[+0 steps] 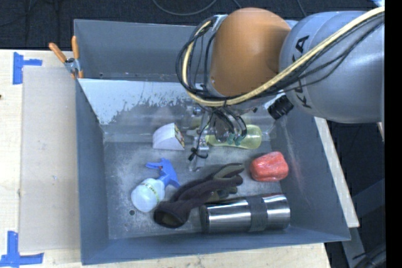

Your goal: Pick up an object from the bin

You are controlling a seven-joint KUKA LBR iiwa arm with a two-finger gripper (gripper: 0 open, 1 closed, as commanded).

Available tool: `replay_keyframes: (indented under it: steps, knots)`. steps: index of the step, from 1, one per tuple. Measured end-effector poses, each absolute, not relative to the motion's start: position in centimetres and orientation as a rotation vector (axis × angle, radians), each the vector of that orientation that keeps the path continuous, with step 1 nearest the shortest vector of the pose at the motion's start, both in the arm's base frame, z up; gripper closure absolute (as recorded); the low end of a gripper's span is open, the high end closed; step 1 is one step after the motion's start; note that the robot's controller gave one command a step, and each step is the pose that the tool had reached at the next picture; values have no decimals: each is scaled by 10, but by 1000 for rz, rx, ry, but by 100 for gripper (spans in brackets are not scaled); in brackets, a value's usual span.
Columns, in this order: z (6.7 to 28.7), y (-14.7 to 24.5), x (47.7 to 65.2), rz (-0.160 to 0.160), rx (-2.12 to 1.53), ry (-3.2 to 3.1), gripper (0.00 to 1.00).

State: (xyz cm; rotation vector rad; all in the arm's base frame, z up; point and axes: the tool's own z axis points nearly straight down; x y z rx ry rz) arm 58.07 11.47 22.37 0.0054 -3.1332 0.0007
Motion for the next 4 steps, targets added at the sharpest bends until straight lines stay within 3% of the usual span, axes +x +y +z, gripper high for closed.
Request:
replay_keyframes:
  steps: [1, 3, 4]
  knots:
    - [229, 114, 582, 0, 2, -3140, 0]
    - [145, 90, 550, -2, 312, -3119, 0]
    - [118, 94, 541, 2, 513, -3099, 0]
